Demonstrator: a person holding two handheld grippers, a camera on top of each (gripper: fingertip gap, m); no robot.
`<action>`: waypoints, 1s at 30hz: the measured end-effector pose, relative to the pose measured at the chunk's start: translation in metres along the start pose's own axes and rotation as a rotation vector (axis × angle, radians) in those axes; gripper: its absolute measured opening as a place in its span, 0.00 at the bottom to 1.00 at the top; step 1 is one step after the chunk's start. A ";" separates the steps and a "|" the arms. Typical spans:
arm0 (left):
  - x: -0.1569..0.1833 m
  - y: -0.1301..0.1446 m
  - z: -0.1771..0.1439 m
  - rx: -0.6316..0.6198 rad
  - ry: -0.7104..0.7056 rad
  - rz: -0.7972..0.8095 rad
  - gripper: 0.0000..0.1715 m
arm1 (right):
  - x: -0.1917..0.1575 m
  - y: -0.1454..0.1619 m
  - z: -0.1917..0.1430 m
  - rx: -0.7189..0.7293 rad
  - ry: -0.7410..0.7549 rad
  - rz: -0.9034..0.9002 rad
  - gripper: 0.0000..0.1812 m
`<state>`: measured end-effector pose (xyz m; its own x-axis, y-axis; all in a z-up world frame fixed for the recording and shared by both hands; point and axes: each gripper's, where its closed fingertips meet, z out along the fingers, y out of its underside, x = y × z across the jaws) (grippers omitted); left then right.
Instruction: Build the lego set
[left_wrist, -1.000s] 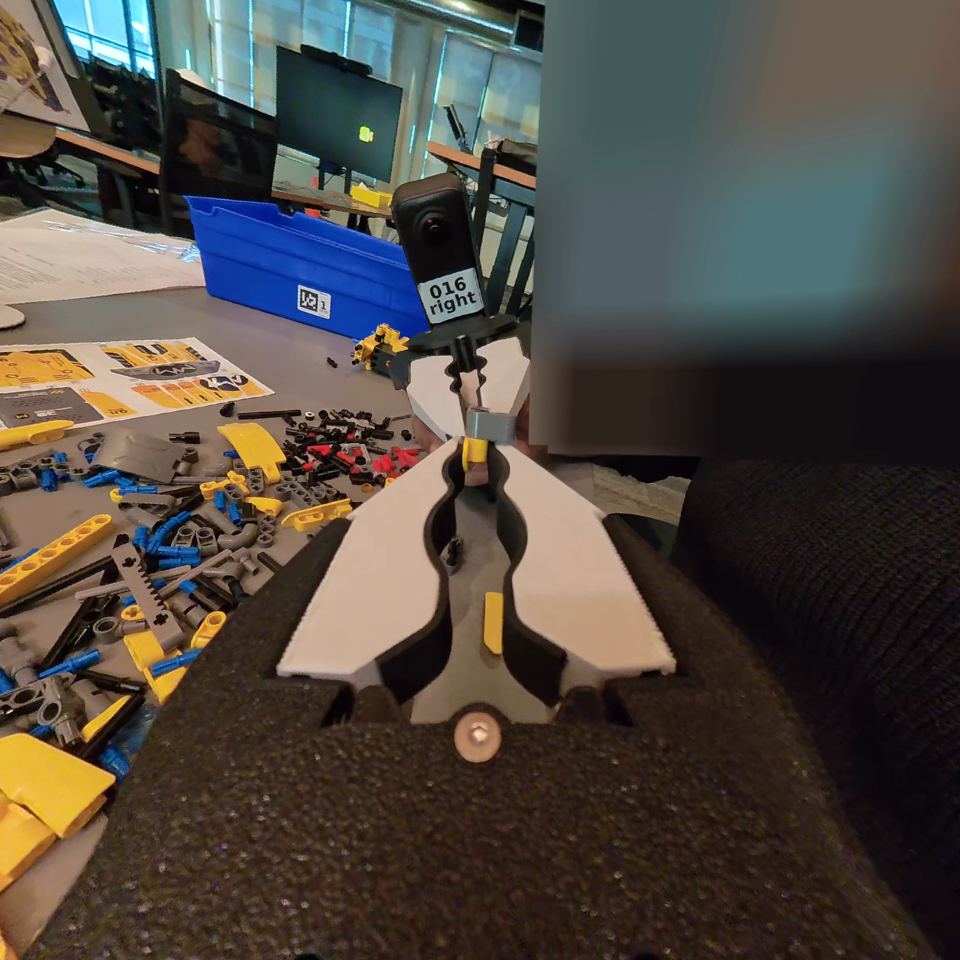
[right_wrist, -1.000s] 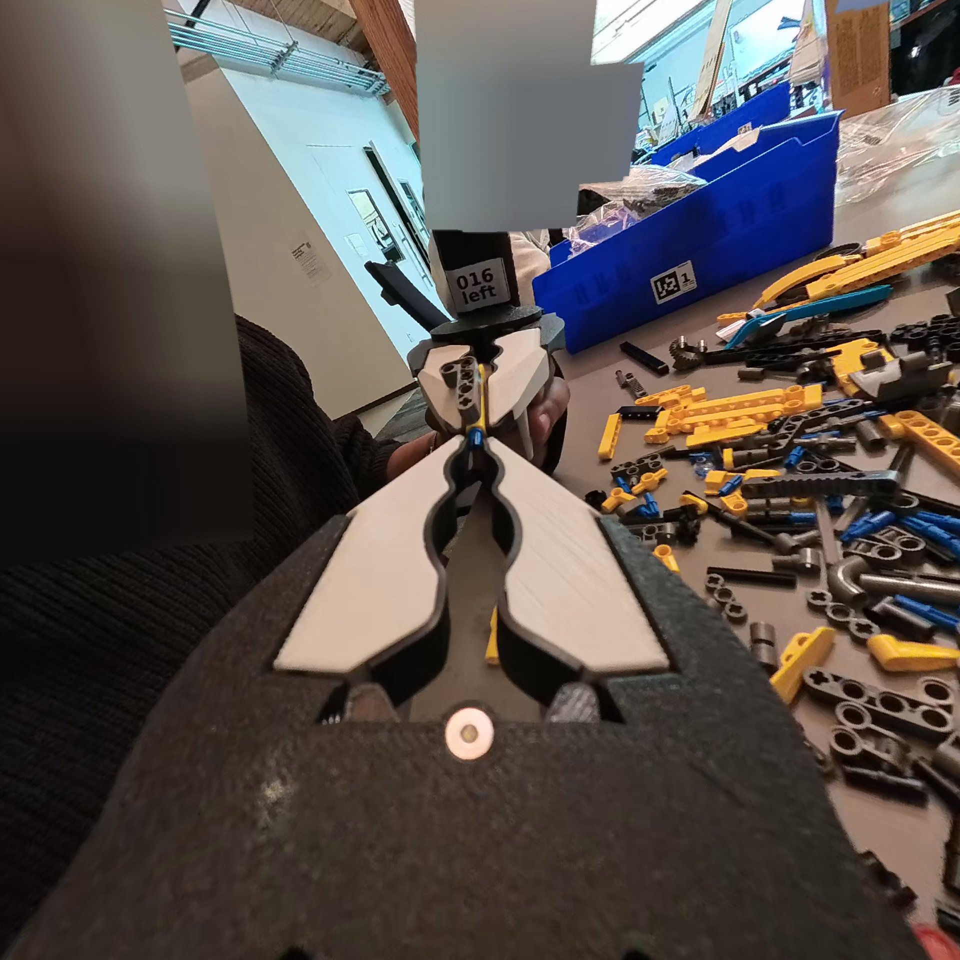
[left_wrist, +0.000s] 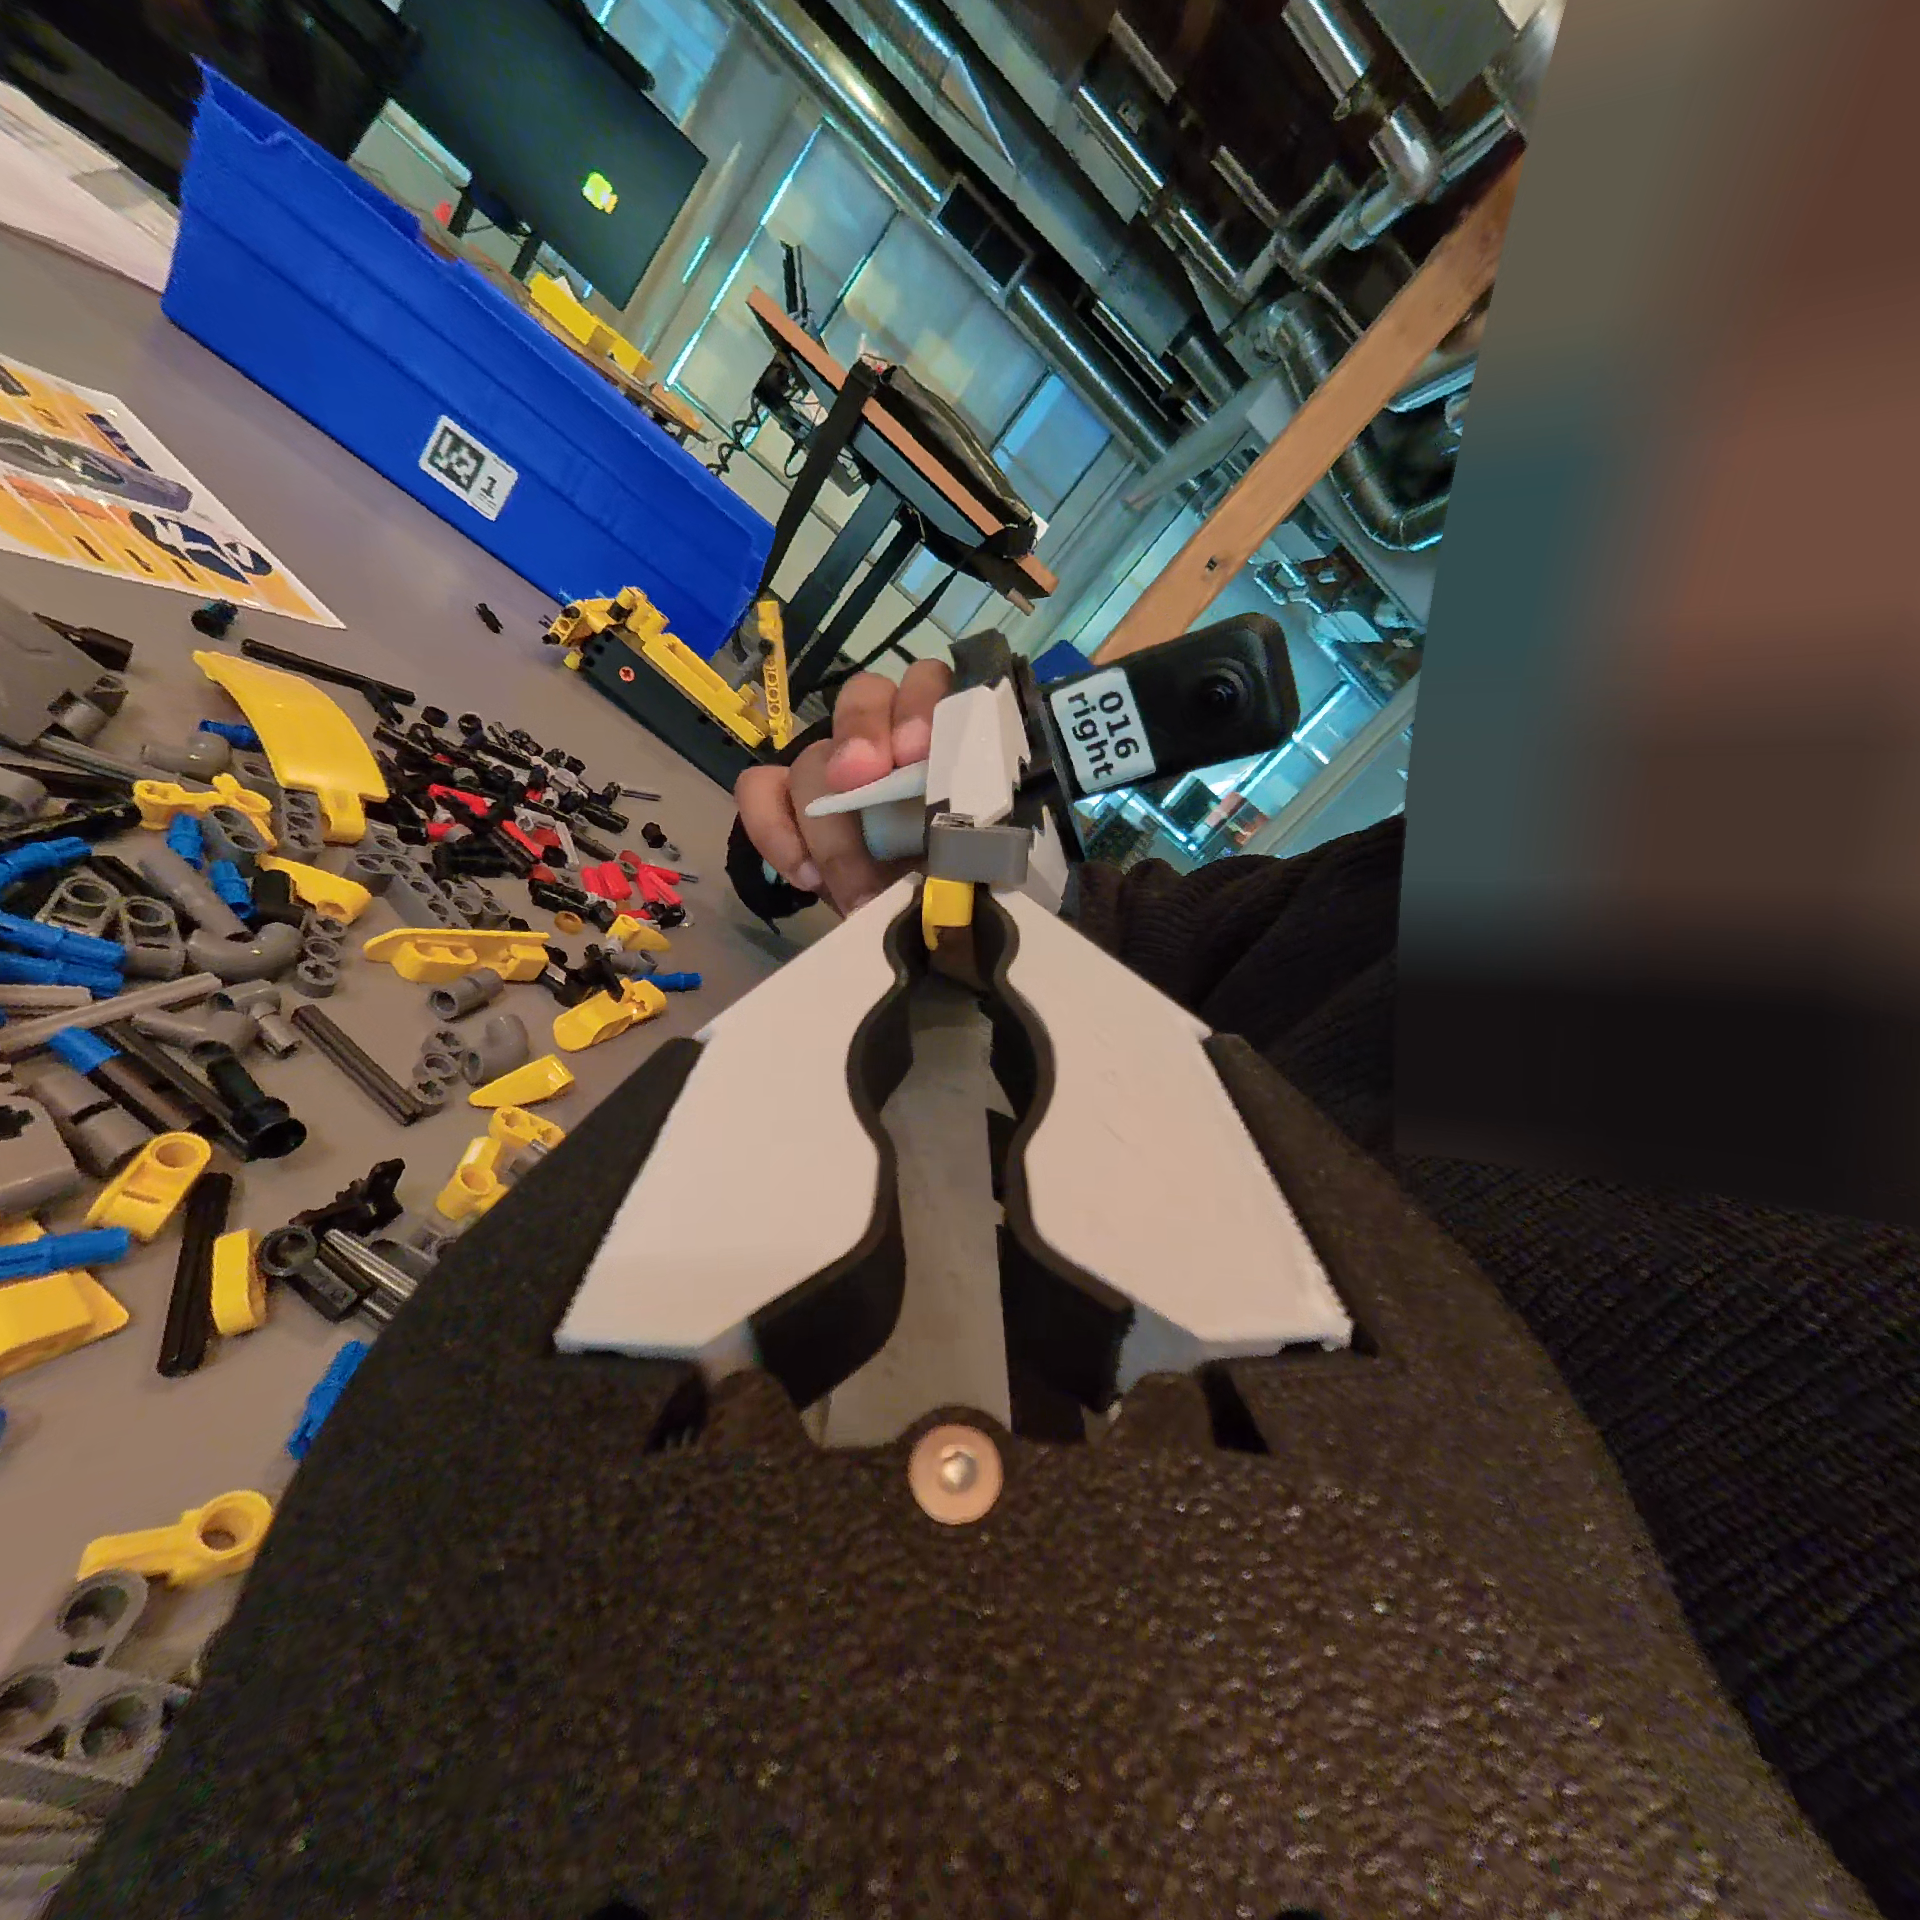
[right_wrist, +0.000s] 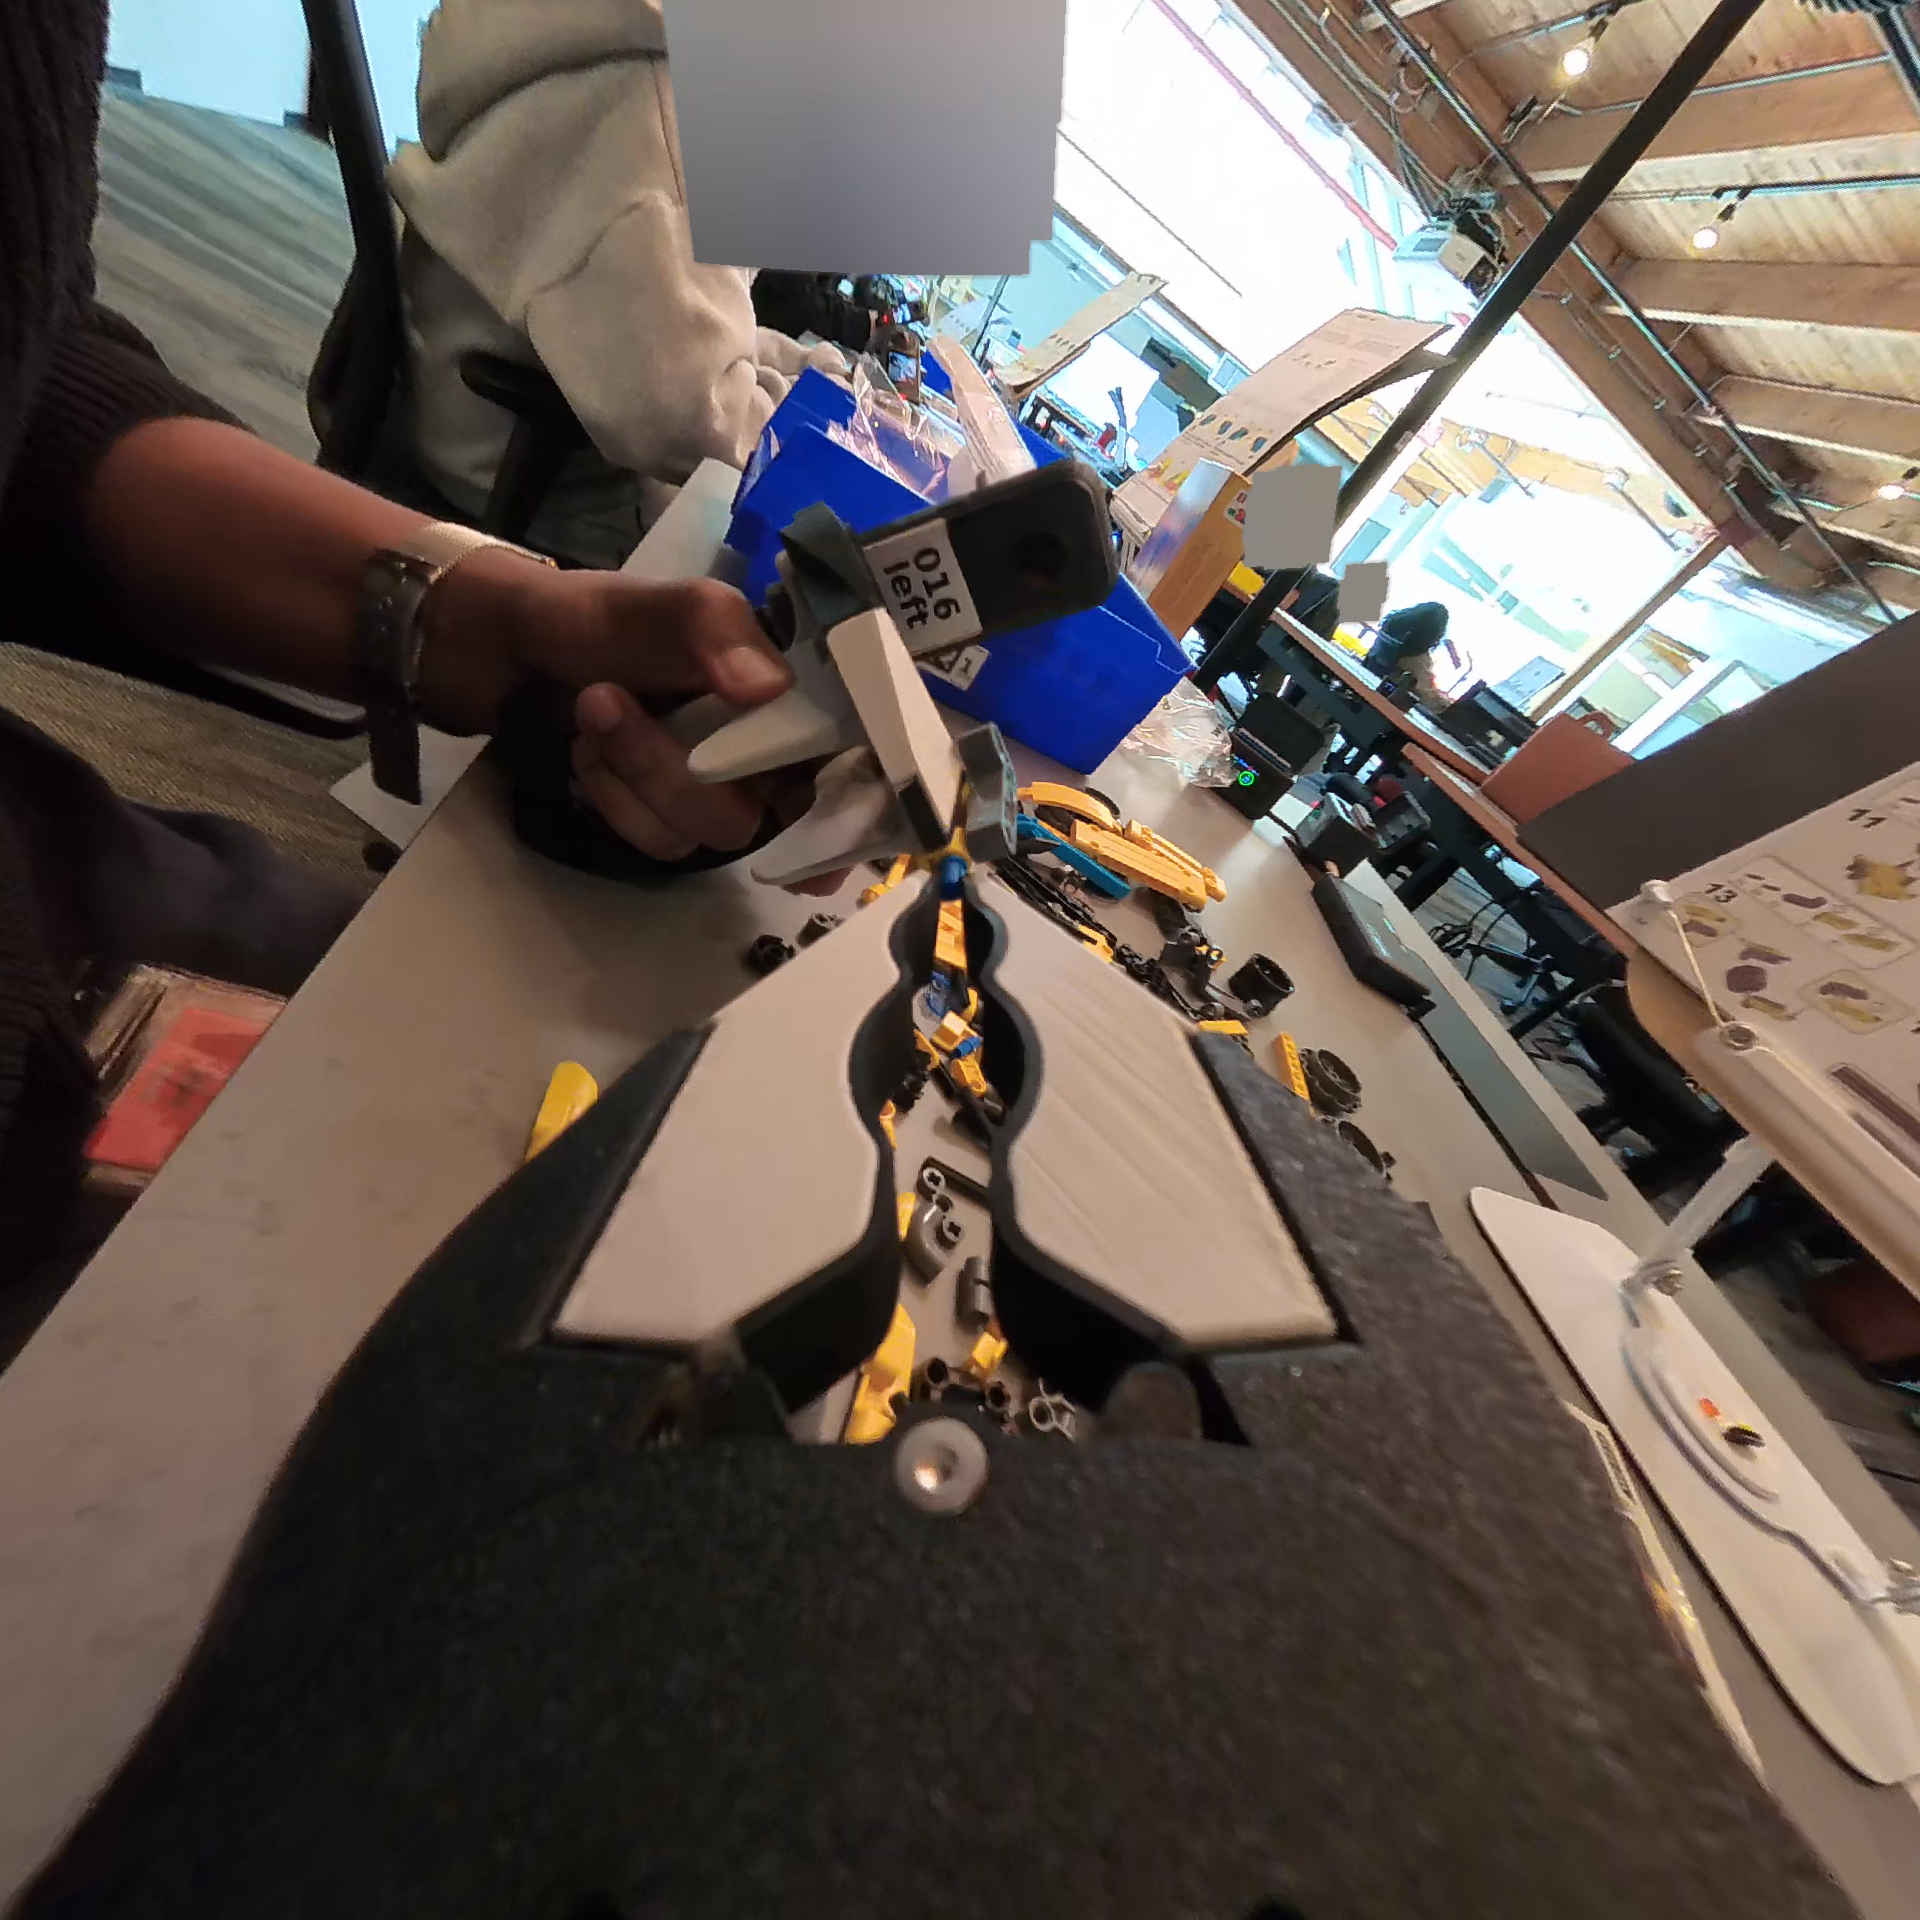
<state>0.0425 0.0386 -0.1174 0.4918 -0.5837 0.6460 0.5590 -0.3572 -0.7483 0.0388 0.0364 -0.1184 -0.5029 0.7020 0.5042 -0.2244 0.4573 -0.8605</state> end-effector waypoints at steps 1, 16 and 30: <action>0.000 0.000 0.000 -0.003 0.005 -0.007 0.03 | 0.000 0.000 0.000 -0.004 0.000 -0.006 0.01; 0.002 0.009 0.000 -0.062 0.038 -0.069 0.04 | -0.007 0.001 -0.001 -0.032 -0.076 0.065 0.01; -0.002 0.014 0.002 -0.091 0.020 -0.094 0.04 | -0.011 0.006 0.000 -0.054 -0.115 0.102 0.01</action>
<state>0.0508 0.0360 -0.1290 0.4260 -0.5586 0.7117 0.5385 -0.4756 -0.6956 0.0433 0.0317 -0.1294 -0.6137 0.6807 0.4000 -0.1237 0.4175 -0.9002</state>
